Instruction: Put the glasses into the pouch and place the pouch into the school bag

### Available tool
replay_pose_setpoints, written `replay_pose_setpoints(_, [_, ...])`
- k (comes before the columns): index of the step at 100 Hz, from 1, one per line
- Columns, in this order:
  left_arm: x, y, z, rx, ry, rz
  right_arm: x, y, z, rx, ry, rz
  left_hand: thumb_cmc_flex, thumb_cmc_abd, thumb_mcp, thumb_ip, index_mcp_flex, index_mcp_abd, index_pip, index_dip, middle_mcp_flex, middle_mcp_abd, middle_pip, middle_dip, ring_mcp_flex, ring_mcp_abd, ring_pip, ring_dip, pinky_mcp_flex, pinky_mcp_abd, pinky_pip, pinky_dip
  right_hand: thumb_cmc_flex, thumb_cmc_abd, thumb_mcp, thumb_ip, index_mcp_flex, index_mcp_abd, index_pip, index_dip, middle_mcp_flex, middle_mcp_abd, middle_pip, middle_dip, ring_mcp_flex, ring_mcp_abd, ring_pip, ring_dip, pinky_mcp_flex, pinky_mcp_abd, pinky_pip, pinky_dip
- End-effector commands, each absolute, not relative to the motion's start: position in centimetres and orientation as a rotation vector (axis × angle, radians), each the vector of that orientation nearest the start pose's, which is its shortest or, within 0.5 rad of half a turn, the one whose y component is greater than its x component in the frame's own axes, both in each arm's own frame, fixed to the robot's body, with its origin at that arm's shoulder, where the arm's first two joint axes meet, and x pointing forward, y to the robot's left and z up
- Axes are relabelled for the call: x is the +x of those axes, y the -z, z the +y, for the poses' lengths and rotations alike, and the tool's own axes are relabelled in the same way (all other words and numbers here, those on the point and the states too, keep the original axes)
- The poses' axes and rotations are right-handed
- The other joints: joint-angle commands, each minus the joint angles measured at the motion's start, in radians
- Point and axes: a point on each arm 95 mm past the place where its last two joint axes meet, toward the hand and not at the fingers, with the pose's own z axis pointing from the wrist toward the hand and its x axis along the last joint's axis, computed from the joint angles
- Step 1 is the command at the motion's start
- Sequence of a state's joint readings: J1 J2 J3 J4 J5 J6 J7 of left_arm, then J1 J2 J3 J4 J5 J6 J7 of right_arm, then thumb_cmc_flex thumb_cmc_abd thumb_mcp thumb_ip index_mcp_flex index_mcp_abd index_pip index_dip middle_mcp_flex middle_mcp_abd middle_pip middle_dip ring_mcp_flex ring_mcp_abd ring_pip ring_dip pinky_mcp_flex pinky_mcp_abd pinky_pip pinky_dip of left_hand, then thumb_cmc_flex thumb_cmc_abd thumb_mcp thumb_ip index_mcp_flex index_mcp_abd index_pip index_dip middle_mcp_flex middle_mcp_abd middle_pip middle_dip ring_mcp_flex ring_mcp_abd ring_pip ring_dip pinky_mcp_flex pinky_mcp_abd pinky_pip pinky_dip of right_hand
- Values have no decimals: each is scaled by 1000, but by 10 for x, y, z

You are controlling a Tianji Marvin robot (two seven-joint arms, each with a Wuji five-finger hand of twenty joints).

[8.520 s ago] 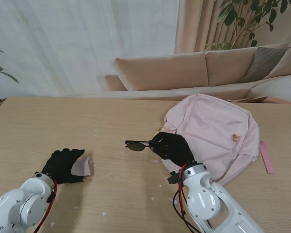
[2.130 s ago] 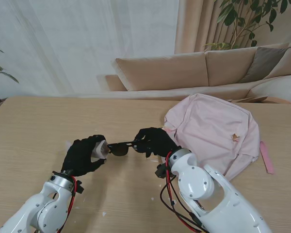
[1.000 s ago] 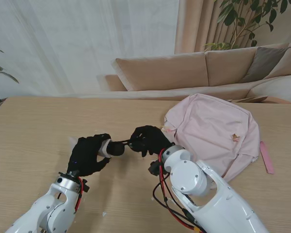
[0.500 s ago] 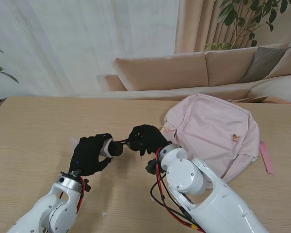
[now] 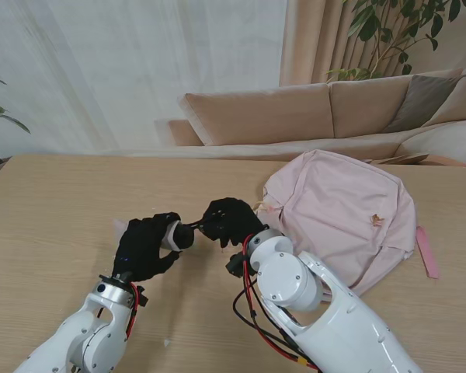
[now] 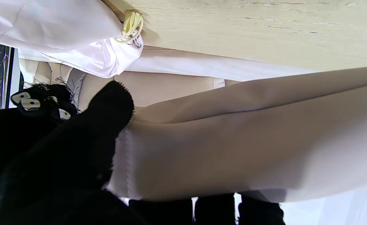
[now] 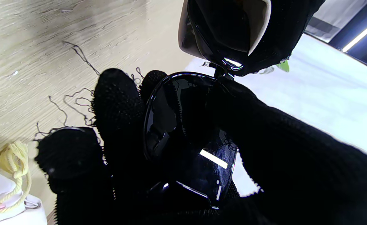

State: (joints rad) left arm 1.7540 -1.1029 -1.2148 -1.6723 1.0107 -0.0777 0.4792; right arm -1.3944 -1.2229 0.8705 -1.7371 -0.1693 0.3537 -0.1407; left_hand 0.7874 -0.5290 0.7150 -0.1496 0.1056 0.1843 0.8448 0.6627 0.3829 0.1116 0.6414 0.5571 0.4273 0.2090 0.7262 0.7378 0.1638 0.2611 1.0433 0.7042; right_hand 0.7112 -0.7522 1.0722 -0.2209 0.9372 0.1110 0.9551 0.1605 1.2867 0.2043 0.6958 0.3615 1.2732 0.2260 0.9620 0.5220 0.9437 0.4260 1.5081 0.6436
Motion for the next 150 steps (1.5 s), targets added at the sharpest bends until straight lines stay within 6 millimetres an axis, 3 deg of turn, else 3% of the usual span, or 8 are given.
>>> replay_pose_setpoints(1, [338, 322, -19, -1033, 1777, 1186, 386, 279, 161, -2167, 2079, -1190, 54, 62, 104, 66, 12, -45, 53, 0, -29, 13, 7, -3, -6, -10, 10, 21, -12, -1, 33, 0, 34, 17, 58, 33, 71, -53, 77, -6, 82, 31, 29, 8, 31, -11, 22, 19, 24, 27, 39, -11])
replay_pose_setpoints(73, [338, 322, -21, -1056, 1779, 1177, 387, 287, 183, -2128, 2068, -1231, 57, 63, 104, 66, 13, -43, 45, -14, -34, 15, 7, -4, -7, -10, 13, 23, -12, 0, 35, 5, 21, 18, 58, 30, 65, -35, 67, -34, 82, 22, 22, -4, 29, -14, 25, -1, 33, 21, 43, -33])
replay_pose_setpoints(88, [338, 322, -21, -1060, 1782, 1172, 387, 287, 183, -2120, 2082, -1262, 62, 64, 104, 66, 13, -41, 45, -15, -33, 17, 8, -3, -6, -10, 14, 24, -11, -1, 37, 6, -123, -5, 22, 36, 17, -3, 37, -42, 8, 22, 30, -1, 25, -9, -49, -36, -28, -3, 42, -34])
replay_pose_setpoints(98, [338, 321, -19, -1060, 1782, 1166, 387, 287, 180, -2118, 2077, -1274, 63, 64, 103, 66, 13, -41, 47, -15, -33, 16, 7, -4, -4, -10, 15, 24, -10, 1, 38, 6, -236, 19, -5, 65, 58, 17, -151, 62, -40, 31, 41, -4, 24, -3, -113, -37, -63, -8, 30, -23])
replay_pose_setpoints(101, [339, 321, -18, -1063, 1783, 1163, 387, 287, 179, -2119, 2076, -1275, 64, 64, 103, 67, 13, -41, 47, -15, -33, 16, 7, -4, -5, -11, 15, 24, -10, 0, 38, 7, -268, 41, -26, 107, 74, 24, -251, 165, -58, 34, 42, -6, 23, -3, -137, -33, -77, -9, 22, -18])
replay_pose_setpoints(104, [339, 321, -18, -1066, 1785, 1159, 387, 287, 177, -2121, 2076, -1275, 65, 64, 103, 66, 13, -41, 47, -15, -33, 17, 8, -4, -4, -10, 15, 24, -10, 0, 38, 7, -294, 52, -40, 122, 74, 28, -286, 208, -68, 35, 42, -7, 17, -3, -148, -33, -87, -11, 17, -16])
replay_pose_setpoints(128, [338, 322, -14, -1084, 1790, 1145, 386, 287, 166, -2145, 2077, -1247, 63, 64, 103, 67, 13, -41, 47, -17, -34, 18, 8, -4, -5, -9, 16, 24, -11, 0, 37, 6, -337, 73, -153, 122, -11, 41, -396, 201, -163, 32, 23, -21, -68, 13, -206, -34, -176, -8, -8, 0])
replay_pose_setpoints(150, [337, 321, -12, -1100, 1791, 1143, 387, 287, 154, -2180, 2086, -1230, 64, 65, 102, 66, 13, -39, 47, -18, -35, 19, 6, -5, -5, -10, 16, 23, -11, 1, 37, 6, -263, 60, -23, 156, -14, 20, -398, 193, -162, 16, 28, -26, -73, 6, -203, -28, -178, -11, -10, 18])
